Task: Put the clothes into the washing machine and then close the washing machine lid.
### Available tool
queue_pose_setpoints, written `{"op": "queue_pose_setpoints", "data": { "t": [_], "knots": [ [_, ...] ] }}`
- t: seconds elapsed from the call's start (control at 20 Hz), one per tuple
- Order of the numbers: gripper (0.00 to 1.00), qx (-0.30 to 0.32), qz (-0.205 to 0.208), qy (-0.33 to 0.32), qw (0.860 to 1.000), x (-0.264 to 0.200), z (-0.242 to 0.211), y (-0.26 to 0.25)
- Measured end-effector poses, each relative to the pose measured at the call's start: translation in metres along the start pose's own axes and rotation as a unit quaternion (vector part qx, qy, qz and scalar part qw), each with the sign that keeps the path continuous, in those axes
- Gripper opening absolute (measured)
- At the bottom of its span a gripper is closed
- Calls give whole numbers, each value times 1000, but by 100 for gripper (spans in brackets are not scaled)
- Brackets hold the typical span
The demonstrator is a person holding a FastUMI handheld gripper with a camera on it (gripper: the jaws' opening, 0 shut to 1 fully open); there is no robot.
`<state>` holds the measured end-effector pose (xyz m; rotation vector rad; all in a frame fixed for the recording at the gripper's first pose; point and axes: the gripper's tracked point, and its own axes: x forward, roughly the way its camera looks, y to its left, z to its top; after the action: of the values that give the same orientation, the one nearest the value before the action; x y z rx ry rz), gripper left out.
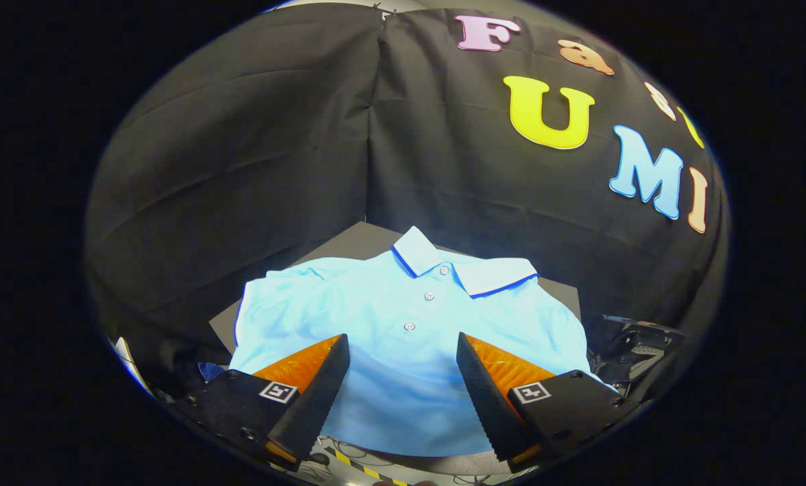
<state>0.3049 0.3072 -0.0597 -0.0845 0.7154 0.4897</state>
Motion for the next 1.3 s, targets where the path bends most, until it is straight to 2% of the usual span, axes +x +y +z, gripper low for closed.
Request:
{"op": "queue_pose_setpoints", "data": {
  "t": [0.25,0.5,0.7,1.0,1.3],
  "knots": [
    [99,-8,4,28,1000,5,-20,3],
    [98,23,18,24,999,9,-23,6],
    [98,19,23,14,999,9,-22,9],
    [7,31,22,15,999,7,-21,13],
    [7,49,33,18,998,1,-18,13]
  ]
}}
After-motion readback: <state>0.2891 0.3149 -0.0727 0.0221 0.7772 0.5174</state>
